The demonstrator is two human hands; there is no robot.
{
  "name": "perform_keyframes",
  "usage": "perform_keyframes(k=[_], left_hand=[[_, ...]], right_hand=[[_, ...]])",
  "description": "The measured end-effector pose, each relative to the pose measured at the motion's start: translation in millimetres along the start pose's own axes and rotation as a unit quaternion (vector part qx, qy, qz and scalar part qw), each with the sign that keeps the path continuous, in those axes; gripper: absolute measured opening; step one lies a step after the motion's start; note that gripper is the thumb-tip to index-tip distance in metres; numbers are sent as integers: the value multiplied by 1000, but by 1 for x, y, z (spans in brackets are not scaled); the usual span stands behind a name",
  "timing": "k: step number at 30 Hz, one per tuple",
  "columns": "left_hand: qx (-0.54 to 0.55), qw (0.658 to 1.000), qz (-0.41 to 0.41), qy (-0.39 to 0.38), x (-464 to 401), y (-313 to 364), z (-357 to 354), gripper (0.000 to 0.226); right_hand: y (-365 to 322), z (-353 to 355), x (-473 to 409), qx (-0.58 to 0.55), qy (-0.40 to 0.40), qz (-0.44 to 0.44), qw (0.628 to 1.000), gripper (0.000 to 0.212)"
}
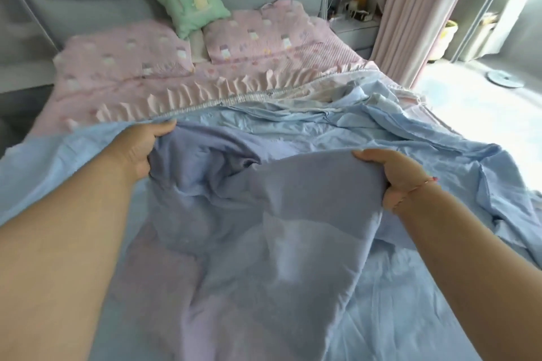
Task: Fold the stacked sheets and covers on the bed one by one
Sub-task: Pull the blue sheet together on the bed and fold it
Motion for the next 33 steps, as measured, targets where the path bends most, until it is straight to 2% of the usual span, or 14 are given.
perform_keyframes(k=[2, 5, 6, 7, 9, 13, 15, 17, 20, 21, 23, 26, 30, 33], left_hand=[[44, 998, -23, 28, 13, 29, 16, 18], [114, 988, -60, 90, 41, 66, 42, 32], [134, 983, -72, 106, 51, 75, 45, 38], [150, 978, -81, 116, 61, 86, 46, 39], [175, 973, -88, 121, 74, 101, 44, 29], [124, 978, -108, 128, 87, 116, 64, 12], [92, 971, -138, 170, 91, 132, 82, 8], [36, 964, -148, 216, 97, 150, 93, 19], [38, 953, -144, 265, 101, 163, 100, 26], [49, 948, -148, 278, 101, 167, 104, 26], [79, 946, -159, 271, 98, 170, 107, 27], [110, 943, -179, 258, 94, 167, 108, 47], [163, 928, -225, 248, 92, 174, 116, 19], [159, 928, -243, 233, 88, 185, 113, 23]], right_hand=[[-39, 18, 6, 15, -4, 27, 1000, 24], [-100, 41, 14, 16, -14, 82, 996, 49], [-118, 44, 14, 11, -18, 91, 996, 45], [-135, 43, 16, 6, -21, 104, 994, 32], [-160, 34, 17, 9, -39, 128, 991, 12], [-191, 15, 17, 71, -71, 199, 975, 17], [-214, 15, 22, 39, -39, 259, 964, 1], [-237, 9, 21, 45, -23, 291, 955, 13], [-260, -5, 15, 116, -15, 311, 943, 7], [-265, -8, 16, 104, -17, 320, 942, 18], [-265, -13, 24, 54, -36, 319, 945, 33], [-259, -19, 27, 66, -88, 298, 948, 38], [-271, -10, 22, -42, -95, 350, 931, 50], [-278, -21, 22, 93, -115, 352, 924, 55]])
Point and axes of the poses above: each hand's wrist, its own x-axis away from the middle knuckle, its own z-axis out of the back of the hand, y = z × x, the point moved 5 cm from there along -x, towards the middle knuckle, and after that the axes turned 4 degrees about -z, right-handed, at the moved point
